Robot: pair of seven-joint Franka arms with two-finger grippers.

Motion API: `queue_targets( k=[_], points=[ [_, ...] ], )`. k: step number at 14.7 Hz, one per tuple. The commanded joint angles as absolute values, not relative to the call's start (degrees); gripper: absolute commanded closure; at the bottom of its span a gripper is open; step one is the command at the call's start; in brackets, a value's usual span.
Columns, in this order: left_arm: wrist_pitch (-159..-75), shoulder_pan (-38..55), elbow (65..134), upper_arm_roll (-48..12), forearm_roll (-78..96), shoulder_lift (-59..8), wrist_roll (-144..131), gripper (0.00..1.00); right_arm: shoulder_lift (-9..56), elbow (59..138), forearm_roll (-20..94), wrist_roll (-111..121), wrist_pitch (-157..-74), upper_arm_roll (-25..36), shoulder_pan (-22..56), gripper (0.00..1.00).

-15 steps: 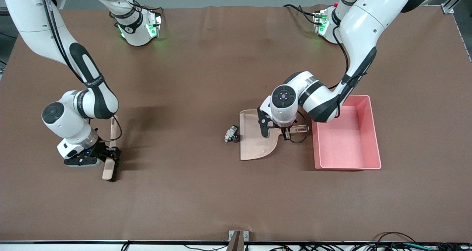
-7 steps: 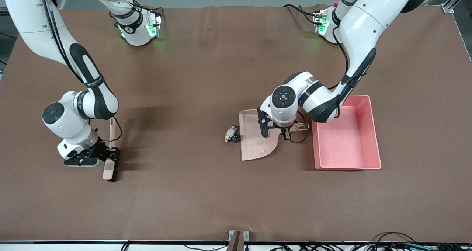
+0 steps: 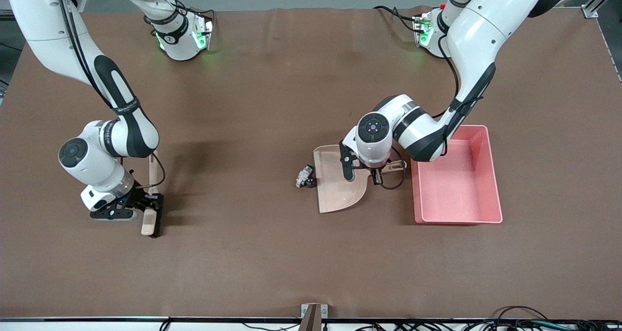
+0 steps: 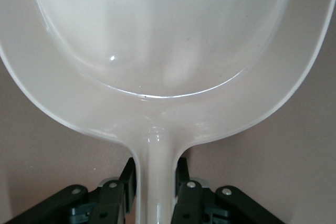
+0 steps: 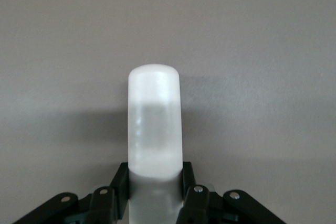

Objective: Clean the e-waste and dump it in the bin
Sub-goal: 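Lift the brush and move it toward the dustpan with the right gripper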

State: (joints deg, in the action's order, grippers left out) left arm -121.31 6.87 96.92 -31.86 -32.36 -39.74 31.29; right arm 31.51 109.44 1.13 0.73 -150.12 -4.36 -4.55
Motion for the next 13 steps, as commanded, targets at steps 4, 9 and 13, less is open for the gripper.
queue_targets(
  k=[4, 9, 13],
  points=[
    [-121.73, 6.94, 96.59, -32.08, -34.63, -40.08, 32.43, 0.73, 25.23, 110.13, 1.49, -12.1, -142.74, -4.48, 2.79, 1.0],
    [-120.76, 7.82, 95.71, -32.08, -34.63, -40.08, 32.43, 0.73, 25.31, 110.65, 1.49, -23.44, -143.52, -4.48, 10.79, 1.0],
    [-119.89, 8.0, 95.71, -32.08, -34.63, -40.08, 32.43, 0.73, 26.62, 110.22, 1.5, -34.69, -148.43, -4.4, 19.49, 1.0]
  ],
)
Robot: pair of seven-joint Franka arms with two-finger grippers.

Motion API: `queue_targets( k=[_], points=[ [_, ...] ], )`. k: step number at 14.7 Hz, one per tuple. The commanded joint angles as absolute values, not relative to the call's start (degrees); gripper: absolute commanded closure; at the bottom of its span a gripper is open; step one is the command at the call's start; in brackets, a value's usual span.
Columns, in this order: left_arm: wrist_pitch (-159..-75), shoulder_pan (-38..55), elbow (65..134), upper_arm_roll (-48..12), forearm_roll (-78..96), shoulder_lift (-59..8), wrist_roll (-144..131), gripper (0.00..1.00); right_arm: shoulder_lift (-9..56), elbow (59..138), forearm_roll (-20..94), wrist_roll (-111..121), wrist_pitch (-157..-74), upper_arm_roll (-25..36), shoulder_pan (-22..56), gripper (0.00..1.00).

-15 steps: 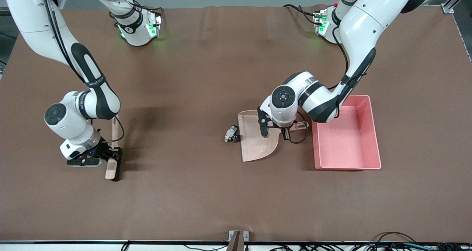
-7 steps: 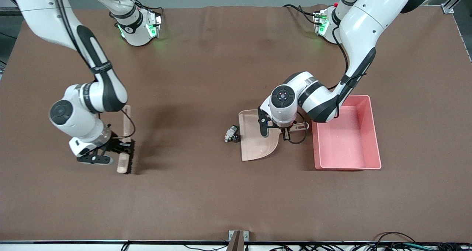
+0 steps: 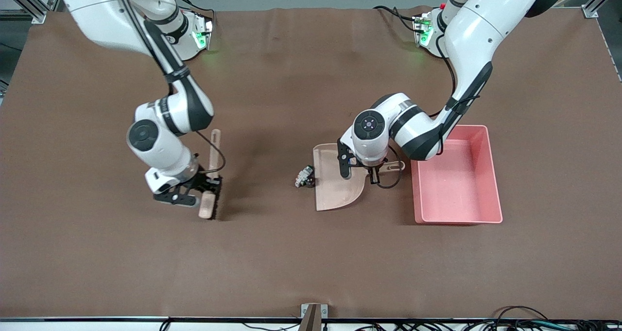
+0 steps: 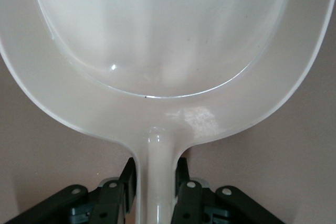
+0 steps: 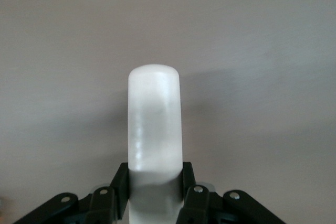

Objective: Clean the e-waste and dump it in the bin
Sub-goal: 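Lift the brush and move it toward the dustpan with the right gripper, then sweep the electronic parts into the dustpan with the right gripper's brush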

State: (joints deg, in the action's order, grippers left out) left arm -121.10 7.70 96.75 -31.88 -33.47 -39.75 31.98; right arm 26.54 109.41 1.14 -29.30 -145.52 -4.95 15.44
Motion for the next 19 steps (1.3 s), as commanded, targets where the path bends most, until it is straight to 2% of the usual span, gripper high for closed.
queue_targets(
  k=[1, 8, 13, 19],
  points=[
    [-119.88, 8.35, 95.71, -32.08, -34.63, -40.08, 32.43, 0.73, 28.02, 109.87, 1.41, -36.46, -149.67, -4.39, 21.16, 1.0],
    [-119.53, 8.35, 95.36, -32.08, -34.63, -40.08, 32.43, 0.73, 36.03, 103.1, 0.71, -43.76, -150.47, -3.96, 29.61, 1.0],
    [-119.44, 8.35, 95.36, -32.08, -34.54, -40.08, 32.43, 0.73, 37.53, 102.31, 0.62, -44.82, -150.82, -3.61, 32.95, 1.0],
    [-119.44, 8.35, 95.36, -31.99, -34.54, -40.17, 32.43, 0.73, 41.56, 97.31, 0.62, -47.81, -150.82, -0.79, 37.0, 1.0]
  ],
)
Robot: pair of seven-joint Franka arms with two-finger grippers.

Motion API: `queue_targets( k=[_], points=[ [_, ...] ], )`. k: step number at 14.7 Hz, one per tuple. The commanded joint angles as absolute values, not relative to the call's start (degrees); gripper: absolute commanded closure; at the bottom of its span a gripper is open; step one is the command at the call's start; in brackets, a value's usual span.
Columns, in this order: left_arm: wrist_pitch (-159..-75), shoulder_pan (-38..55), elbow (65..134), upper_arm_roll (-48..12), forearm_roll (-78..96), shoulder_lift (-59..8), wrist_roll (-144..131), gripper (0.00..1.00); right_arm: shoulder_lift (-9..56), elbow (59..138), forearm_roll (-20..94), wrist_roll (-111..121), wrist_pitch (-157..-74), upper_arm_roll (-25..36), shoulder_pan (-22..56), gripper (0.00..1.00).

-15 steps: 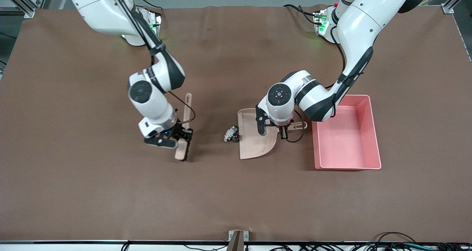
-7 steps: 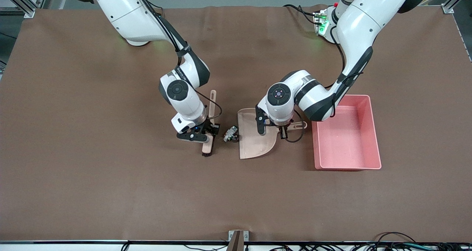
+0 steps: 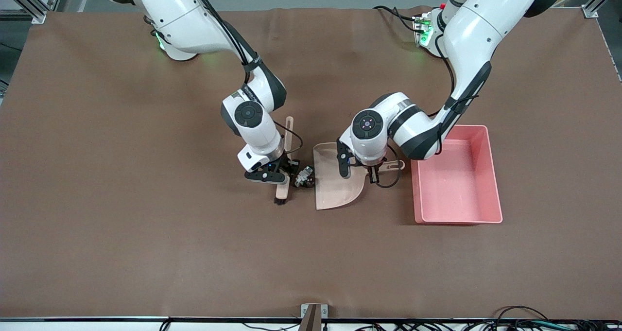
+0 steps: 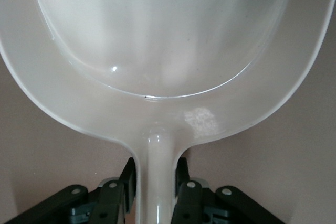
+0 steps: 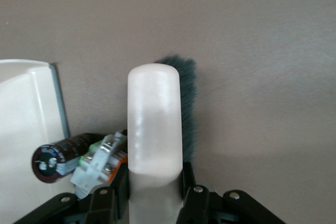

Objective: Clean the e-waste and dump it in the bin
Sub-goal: 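Sweep the electronic parts into the dustpan with the right gripper's brush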

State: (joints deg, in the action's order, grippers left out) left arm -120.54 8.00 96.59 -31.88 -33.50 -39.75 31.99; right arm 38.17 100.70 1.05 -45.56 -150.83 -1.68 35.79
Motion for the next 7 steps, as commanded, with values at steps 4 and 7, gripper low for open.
queue_targets(
  k=[4, 7],
  points=[
    [-119.44, 8.35, 95.27, -31.99, -34.54, -40.08, 32.43, 0.73, 42.8, 95.8, 1.14, -49.48, -151.34, -0.88, 37.44, 1.0],
    [-119.44, 8.35, 95.27, -31.99, -34.54, -40.08, 32.34, 0.74, 44.12, 94.23, 1.23, -52.38, -153.02, -0.88, 38.75, 1.0]
  ],
)
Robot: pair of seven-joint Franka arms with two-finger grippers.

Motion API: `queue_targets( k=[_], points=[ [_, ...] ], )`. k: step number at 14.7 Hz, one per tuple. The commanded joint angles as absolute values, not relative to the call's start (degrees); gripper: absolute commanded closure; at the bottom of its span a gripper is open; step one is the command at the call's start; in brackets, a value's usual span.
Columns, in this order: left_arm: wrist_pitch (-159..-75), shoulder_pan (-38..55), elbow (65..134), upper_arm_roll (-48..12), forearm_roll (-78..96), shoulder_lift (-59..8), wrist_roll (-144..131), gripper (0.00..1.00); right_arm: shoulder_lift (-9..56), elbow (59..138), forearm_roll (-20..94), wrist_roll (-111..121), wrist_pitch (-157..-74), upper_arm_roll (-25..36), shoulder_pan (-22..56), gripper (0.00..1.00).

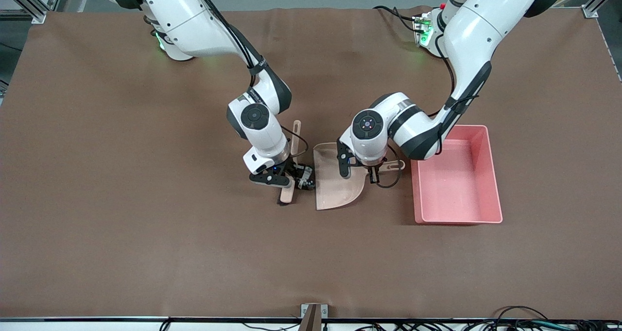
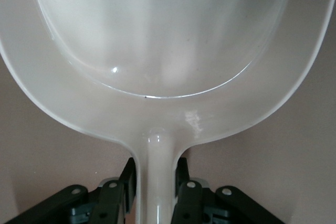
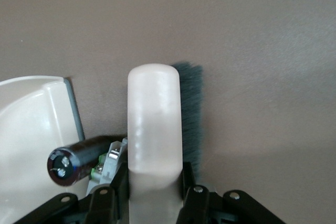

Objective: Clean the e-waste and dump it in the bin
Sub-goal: 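Sweep the electronic parts into the dustpan with the right gripper's brush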

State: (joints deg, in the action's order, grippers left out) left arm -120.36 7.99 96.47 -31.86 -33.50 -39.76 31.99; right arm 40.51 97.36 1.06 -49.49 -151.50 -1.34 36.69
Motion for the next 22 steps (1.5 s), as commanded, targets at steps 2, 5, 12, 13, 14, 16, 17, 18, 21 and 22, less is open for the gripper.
queue_targets(
  k=[2, 5, 12, 13, 14, 16, 17, 18, 21, 22],
  points=[
    [-119.44, 8.35, 95.27, -31.99, -34.45, -40.08, 32.34, 0.74, 45.17, 92.47, 1.14, -54.31, -153.02, -0.88, 39.98, 1.0],
    [-119.44, 8.35, 95.27, -31.99, -34.54, -40.08, 32.34, 0.74, 45.53, 91.32, 1.23, -55.02, -153.02, -0.97, 40.69, 1.0],
    [-119.44, 8.35, 95.27, -31.99, -34.45, -40.08, 32.34, 0.74, 46.23, 90.09, 1.06, -58.44, -154.42, -0.97, 43.15, 1.0],
    [-119.44, 8.35, 95.27, -31.99, -34.45, -40.17, 32.26, 0.74, 46.75, 89.3, 1.05, -58.88, -154.6, -0.97, 43.85, 1.0],
    [-119.44, 8.35, 95.27, -31.99, -34.45, -40.17, 32.26, 0.74, 47.63, 88.34, 1.05, -59.67, -154.69, -0.97, 44.55, 1.0],
    [-119.36, 8.35, 95.36, -31.99, -34.54, -40.08, 32.34, 0.74, 49.3, 86.06, 0.97, -61.52, -154.78, -0.88, 45.7, 1.0],
    [-119.09, 8.35, 95.36, -31.99, -34.63, -40.08, 32.34, 0.74, 49.39, 85.61, 1.05, -61.7, -154.69, -0.88, 45.79, 1.0],
    [-119.0, 8.35, 95.36, -31.99, -34.54, -40.08, 32.34, 0.74, 49.39, 85.43, 1.05, -62.4, -154.69, -0.88, 45.79, 1.0],
    [-118.92, 8.35, 95.36, -31.99, -34.54, -40.08, 32.34, 0.74, 49.39, 85.43, 0.53, -62.23, -154.6, -0.88, 45.44, 1.0],
    [-118.92, 8.35, 95.27, -31.99, -34.54, -40.17, 32.34, 0.74, 49.13, 85.52, 0.44, -61.79, -154.51, -0.79, 45.09, 1.0]
  ],
)
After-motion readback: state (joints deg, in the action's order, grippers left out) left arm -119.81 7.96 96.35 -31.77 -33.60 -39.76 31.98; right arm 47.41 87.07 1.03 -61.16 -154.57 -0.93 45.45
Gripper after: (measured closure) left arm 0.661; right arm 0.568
